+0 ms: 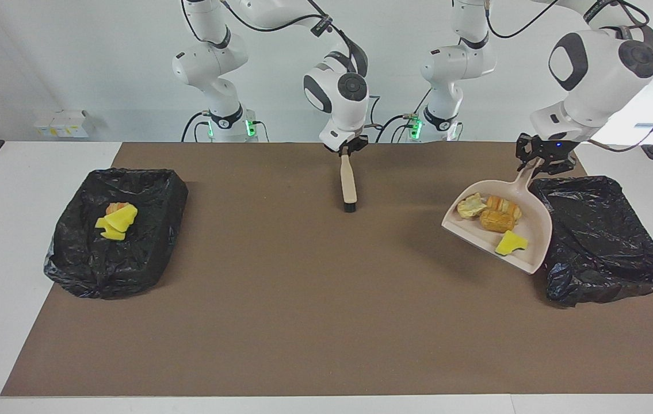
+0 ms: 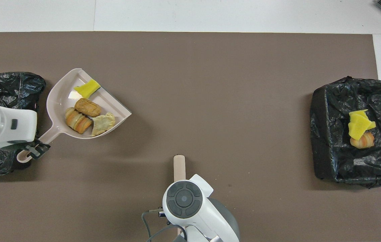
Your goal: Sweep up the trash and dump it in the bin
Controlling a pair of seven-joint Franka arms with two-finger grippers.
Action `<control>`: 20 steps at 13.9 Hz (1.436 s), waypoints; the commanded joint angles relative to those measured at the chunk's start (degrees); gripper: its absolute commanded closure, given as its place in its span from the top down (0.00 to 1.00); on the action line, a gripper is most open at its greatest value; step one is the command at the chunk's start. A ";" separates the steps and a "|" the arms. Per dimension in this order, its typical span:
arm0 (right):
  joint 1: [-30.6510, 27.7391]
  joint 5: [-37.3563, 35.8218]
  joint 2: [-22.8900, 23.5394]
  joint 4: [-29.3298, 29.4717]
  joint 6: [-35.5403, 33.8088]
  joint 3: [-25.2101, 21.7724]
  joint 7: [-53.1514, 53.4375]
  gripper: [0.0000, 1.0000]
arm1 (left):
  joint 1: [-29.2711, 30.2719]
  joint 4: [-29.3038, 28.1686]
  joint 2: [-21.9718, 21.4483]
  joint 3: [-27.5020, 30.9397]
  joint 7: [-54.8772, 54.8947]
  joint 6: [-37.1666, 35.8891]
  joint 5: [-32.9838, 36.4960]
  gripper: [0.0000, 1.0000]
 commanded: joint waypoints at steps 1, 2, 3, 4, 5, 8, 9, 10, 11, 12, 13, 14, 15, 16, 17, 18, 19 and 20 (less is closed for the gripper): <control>-0.71 -1.77 -0.56 3.30 -4.65 -0.23 0.96 1.00 | 7.86 4.95 1.89 -0.66 8.03 -3.75 -2.08 0.00; -1.32 -1.77 -0.83 4.96 -6.86 -0.40 0.70 1.00 | 10.59 7.23 3.38 -0.58 10.94 -5.42 -2.16 0.00; -2.72 -1.85 -1.18 6.29 -8.44 -0.49 0.09 1.00 | 12.96 9.87 4.61 -0.58 12.37 -7.17 -1.99 0.00; -4.30 -2.20 -1.70 8.13 -10.46 -0.49 -0.18 1.00 | 14.73 12.94 6.28 -0.58 12.73 -9.63 -1.29 0.00; -5.71 -2.81 -1.79 10.41 -12.83 -0.40 -0.88 1.00 | 16.05 16.28 7.86 -0.14 13.51 -12.00 0.28 0.00; -11.24 -3.17 -1.53 19.11 -23.37 -0.40 -7.19 1.00 | 20.09 23.15 11.91 0.30 23.86 -14.05 9.94 0.00; -12.91 -3.17 -1.79 20.78 -26.27 -0.49 -9.57 1.00 | 20.80 24.82 12.96 0.30 26.94 -13.70 12.66 0.00; -14.41 -3.61 -1.80 22.80 -29.26 -0.58 -11.59 1.00 | 21.16 25.88 13.76 0.30 29.06 -13.00 15.82 0.00; -15.90 -5.27 -1.80 25.26 -32.16 -0.49 -13.52 1.00 | 21.16 27.11 14.63 0.30 30.38 -12.21 18.90 0.00; -17.83 -6.50 -1.80 27.55 -34.71 -0.49 -16.15 1.00 | 21.07 28.77 15.51 0.13 31.61 -11.59 21.80 0.00; -20.11 -6.77 -1.80 29.74 -37.00 -0.49 -19.31 1.00 | 20.81 29.75 16.13 0.04 32.93 -10.89 24.35 0.00; -22.57 -6.95 -1.80 31.51 -38.85 -0.49 -22.83 1.00 | 20.37 29.76 16.22 -0.13 33.38 -9.23 27.16 0.00; -24.77 -7.04 -1.80 32.83 -40.18 -0.58 -26.34 1.00 | 19.67 29.58 16.31 -0.57 33.65 -7.47 31.72 0.00; -26.71 -7.91 -1.80 33.80 -41.23 -0.58 -29.86 1.00 | 17.75 29.15 16.23 -0.75 34.26 -6.15 36.03 0.00; -27.77 -9.31 -1.80 34.42 -41.85 -0.58 -32.15 1.00 | 16.43 28.97 16.23 -0.75 34.26 -5.61 37.98 0.00; -28.65 -11.24 -1.80 34.86 -41.86 -0.67 -34.26 1.00 | 16.15 28.88 16.23 -0.75 34.26 -5.70 38.44 0.00; -29.44 -12.82 -1.80 35.39 -41.86 -0.67 -36.37 1.00 | 16.15 28.18 16.14 -0.66 34.26 -5.35 38.44 0.00; -30.24 -13.62 -1.88 35.56 -41.86 -0.75 -37.96 1.00 | 15.45 28.00 16.14 -0.75 34.26 -5.00 39.83 0.00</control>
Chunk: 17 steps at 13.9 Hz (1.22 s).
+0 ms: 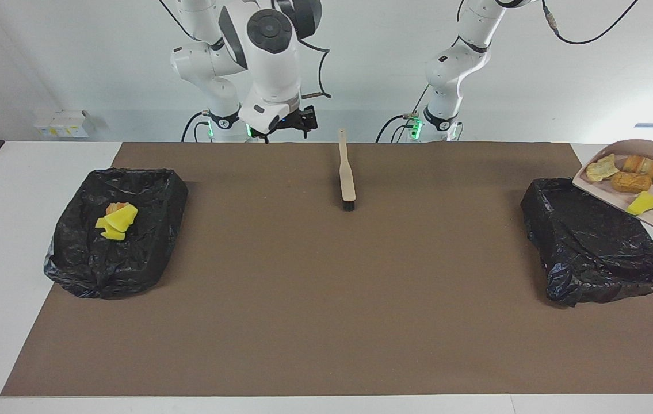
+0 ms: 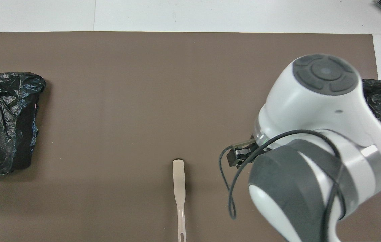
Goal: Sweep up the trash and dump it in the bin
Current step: 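Tip the dustpan over the black bag with the left gripper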
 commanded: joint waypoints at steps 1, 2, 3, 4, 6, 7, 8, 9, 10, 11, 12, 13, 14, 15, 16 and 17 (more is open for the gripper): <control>-2.05 -3.05 0.53 1.78 -1.26 0.71 -4.51 1.00 | -2.86 -0.34 0.16 0.59 0.98 1.51 5.59 0.00; -2.76 -3.75 0.53 1.87 -0.91 0.71 -5.31 1.00 | -4.27 -1.57 -0.19 0.59 1.07 2.39 8.49 0.00; -3.46 -4.63 0.27 2.56 -0.56 0.71 -5.92 1.00 | -4.90 -1.67 -0.28 0.50 1.07 2.74 9.39 0.00; -4.42 -5.42 0.09 3.35 -0.38 0.71 -6.19 1.00 | -4.99 -1.84 -0.37 0.59 0.98 2.83 9.48 0.00; -6.88 -6.05 0.09 3.45 1.54 0.19 -6.63 1.00 | -5.08 -2.72 -0.63 0.67 0.72 4.23 10.62 0.00; -7.85 -6.05 0.09 3.45 2.51 -0.17 -6.72 1.00 | -5.17 -3.42 -0.89 0.59 0.80 5.89 13.67 0.00; -8.38 -6.05 0.09 3.45 2.61 -0.69 -6.63 1.00 | -5.17 -4.39 -1.42 0.59 0.89 7.39 15.53 0.00; -8.56 -5.96 0.00 3.45 2.61 -1.57 -6.46 1.00 | -5.17 -4.66 -1.42 0.59 0.81 7.75 15.81 0.00; -8.56 -5.96 0.00 3.62 2.70 -2.71 -5.94 1.00 | -5.34 -4.48 -1.42 0.59 0.81 8.19 16.42 0.00; -8.74 -5.87 0.00 4.76 2.70 -3.76 -5.41 1.00 | -5.52 -4.05 -1.25 0.59 0.89 8.28 17.38 0.00; -9.26 -5.70 0.09 6.42 2.70 -4.64 -5.23 1.00 | -5.61 -3.52 -0.99 0.50 1.07 8.20 17.39 0.00; -9.35 -5.70 0.18 8.00 2.79 -5.35 -5.23 1.00 | -6.04 -2.91 -1.07 0.50 1.16 8.19 16.70 0.00; -8.75 -5.61 0.53 8.54 3.05 -7.10 -5.14 1.00 | -6.57 -2.73 -1.33 0.41 0.98 8.19 16.00 0.00; -7.78 -5.17 0.44 8.63 4.44 -9.81 -5.31 1.00 | -6.92 -2.38 -1.34 0.24 1.07 7.76 13.73 0.00; -6.99 -4.73 0.44 8.63 5.15 -11.67 -5.75 1.00 | -7.10 -0.89 -1.16 0.06 0.98 6.80 10.48 0.00; -6.81 -3.86 0.27 8.46 5.16 -12.90 -5.84 1.00 | -7.80 0.34 -1.07 0.06 0.89 6.18 7.58 0.00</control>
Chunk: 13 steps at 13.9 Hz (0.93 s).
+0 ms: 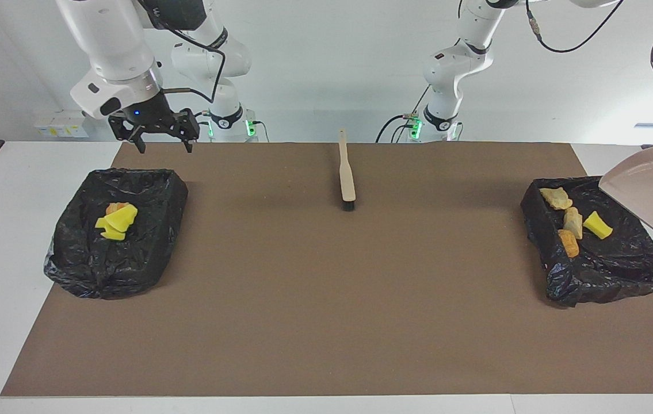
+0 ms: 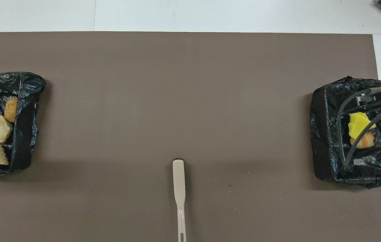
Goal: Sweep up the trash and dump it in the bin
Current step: 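Tip the dustpan over the black bag with the left gripper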
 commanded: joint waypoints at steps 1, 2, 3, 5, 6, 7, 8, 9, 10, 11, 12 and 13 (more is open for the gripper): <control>1.68 1.72 0.06 0.28 1.04 -3.63 -1.01 1.00 | -1.56 2.61 -0.81 0.53 0.09 -1.85 -6.55 0.00; 2.38 1.99 -0.29 0.02 1.04 -4.60 -0.57 1.00 | -1.65 2.88 -0.82 0.36 -0.18 -2.03 -9.70 0.00; 2.04 2.08 -0.72 -0.86 1.13 -4.87 -0.39 1.00 | -1.65 2.88 -0.90 0.53 -0.27 -2.47 -13.48 0.00; 1.86 2.52 -2.13 -2.70 1.04 -4.87 -0.04 1.00 | -1.65 2.88 -1.77 0.45 -0.96 -4.75 -20.95 0.00; 1.78 3.56 -3.09 -4.02 1.13 -4.96 0.05 1.00 | -1.74 2.88 -3.00 0.18 -4.80 -5.63 -23.16 0.00; 1.78 3.92 -3.62 -4.81 1.13 -5.05 0.31 1.00 | -2.61 2.44 -4.40 -0.78 -10.58 -6.59 -23.97 0.00; 1.78 3.93 -4.50 -5.69 1.13 -5.05 1.01 1.00 | -3.66 2.01 -5.11 -1.74 -15.60 -8.87 -24.32 0.00; 1.78 3.93 -5.29 -6.92 1.74 -5.05 1.62 1.00 | -5.24 1.83 -5.30 -2.36 -19.65 -10.98 -25.20 0.00; 1.78 4.01 -6.34 -8.84 3.57 -5.05 1.63 1.00 | -7.69 0.78 -5.73 -2.45 -24.22 -12.04 -27.73 0.00; 1.78 4.01 -7.22 -10.43 5.15 -5.05 1.98 1.00 | -9.80 -1.49 -7.13 -2.37 -30.44 -12.05 -30.89 0.00; 1.78 4.01 -7.32 -10.71 5.52 -4.96 2.42 1.00 | -12.35 -3.69 -8.19 -2.45 -37.98 -11.79 -32.83 0.00; 1.69 4.10 -7.32 -10.54 5.52 -5.05 2.33 1.00 | -15.24 -4.93 -8.46 -2.45 -44.59 -11.53 -34.68 0.00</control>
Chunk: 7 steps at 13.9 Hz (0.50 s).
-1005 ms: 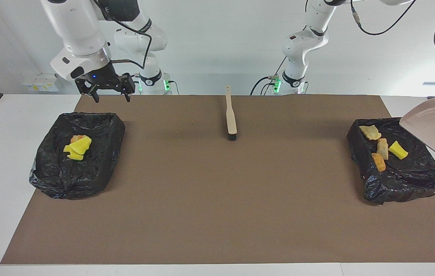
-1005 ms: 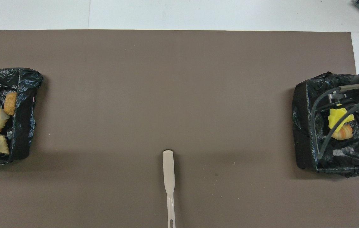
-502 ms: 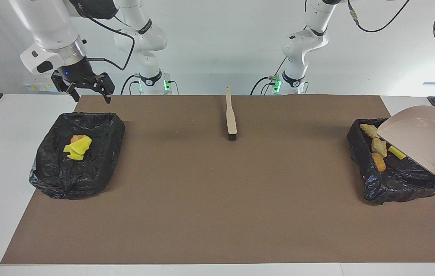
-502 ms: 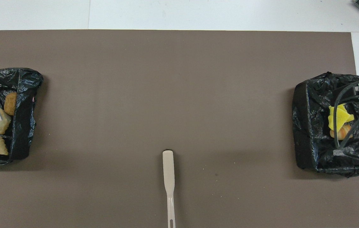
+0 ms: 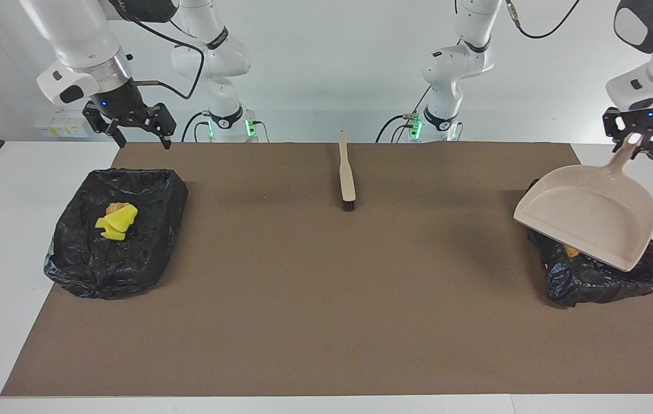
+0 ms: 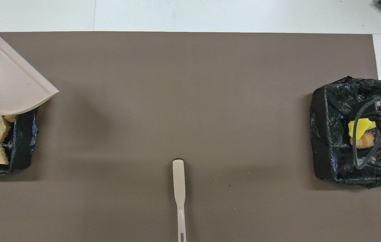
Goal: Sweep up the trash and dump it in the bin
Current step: 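Bring the emptied dustpan to the table center with the left gripper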
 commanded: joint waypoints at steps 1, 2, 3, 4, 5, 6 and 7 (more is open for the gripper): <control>0.19 1.41 -2.31 -3.16 2.47 -0.50 1.17 1.00 | -7.41 -5.30 -2.45 0.84 -16.57 0.67 -4.81 0.00; 0.19 1.59 -2.22 -2.99 2.64 -0.50 1.17 1.00 | -10.58 -6.01 -1.92 0.84 -23.25 1.37 -5.96 0.00; 0.19 2.11 -1.96 -2.81 2.91 -0.50 1.17 1.00 | -12.70 -6.97 -1.92 0.84 -29.15 3.29 -8.15 0.00; 0.19 2.20 -1.79 -2.55 3.35 -0.50 1.17 1.00 | -13.41 -8.90 -2.09 0.84 -35.47 7.05 -12.26 0.00; 0.54 2.12 -1.78 -2.37 3.44 -0.41 1.00 1.00 | -15.07 -10.22 -2.44 0.84 -41.45 10.13 -14.30 0.00; 0.81 2.03 -1.78 -2.37 3.44 -0.32 1.09 1.00 | -17.53 -10.67 -2.01 0.84 -44.12 11.12 -14.85 0.00; 0.81 2.03 -1.78 -2.37 3.52 -0.32 1.09 1.00 | -19.38 -10.85 -1.57 0.84 -45.19 11.39 -15.03 0.00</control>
